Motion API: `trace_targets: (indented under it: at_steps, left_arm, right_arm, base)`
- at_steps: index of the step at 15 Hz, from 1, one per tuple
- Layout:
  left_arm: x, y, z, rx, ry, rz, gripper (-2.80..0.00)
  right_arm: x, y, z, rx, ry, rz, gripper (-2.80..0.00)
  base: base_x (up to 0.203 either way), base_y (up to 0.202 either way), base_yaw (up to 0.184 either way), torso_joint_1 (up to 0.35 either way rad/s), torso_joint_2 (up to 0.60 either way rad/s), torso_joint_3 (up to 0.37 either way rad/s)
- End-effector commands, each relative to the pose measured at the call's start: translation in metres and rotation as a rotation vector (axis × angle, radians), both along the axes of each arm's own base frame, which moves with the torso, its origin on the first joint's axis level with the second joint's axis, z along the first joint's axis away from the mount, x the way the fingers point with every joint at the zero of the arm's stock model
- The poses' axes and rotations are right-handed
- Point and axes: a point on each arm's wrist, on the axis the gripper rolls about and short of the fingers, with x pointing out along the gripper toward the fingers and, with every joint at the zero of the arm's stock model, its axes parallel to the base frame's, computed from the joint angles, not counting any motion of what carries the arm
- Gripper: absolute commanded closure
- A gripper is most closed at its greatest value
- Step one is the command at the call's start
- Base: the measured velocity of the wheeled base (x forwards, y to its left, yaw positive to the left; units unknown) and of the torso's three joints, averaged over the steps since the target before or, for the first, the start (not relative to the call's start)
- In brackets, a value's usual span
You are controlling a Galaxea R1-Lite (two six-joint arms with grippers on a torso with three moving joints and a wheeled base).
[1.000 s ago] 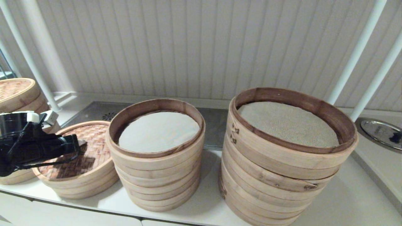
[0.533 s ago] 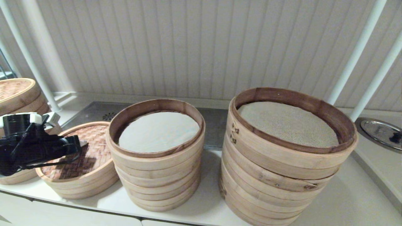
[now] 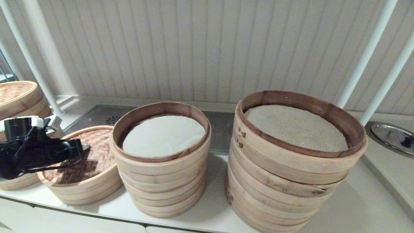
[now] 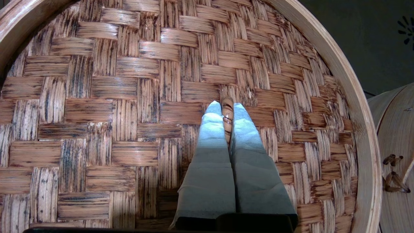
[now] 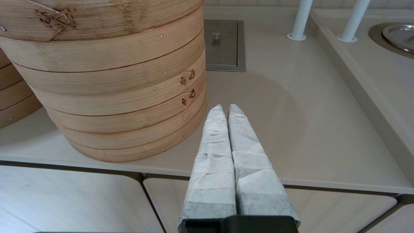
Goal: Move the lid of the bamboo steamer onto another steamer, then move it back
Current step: Put the steamer
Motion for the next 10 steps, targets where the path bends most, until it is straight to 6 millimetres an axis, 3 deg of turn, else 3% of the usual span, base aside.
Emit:
trace_targets:
  at_steps: [1, 6, 10]
  left_arm:
    - [0.0021, 0.001, -0.0015, -0.001, 0.002, 0.002, 0.0]
    - [0.0034, 0.0014, 0.0084, -0.038, -0.026, 0.028, 0.0]
    - [0.0025, 0.0011, 0.0049, -0.039, -0.014, 0.028, 0.0]
  right_arm:
    - [0.0003, 0.0, -0.0008, 0.0, 0.003, 0.0, 0.0]
    - [0.0003, 0.0, -0.0008, 0.0, 0.003, 0.0, 0.0]
    - [0.0003, 0.0, -0.0008, 0.0, 0.003, 0.0, 0.0]
  base:
    - [0.0, 0.0, 0.0, 0.0, 0.0, 0.0]
    - [0.0, 0.0, 0.0, 0.0, 0.0, 0.0]
    - [0.0, 0.0, 0.0, 0.0, 0.0, 0.0]
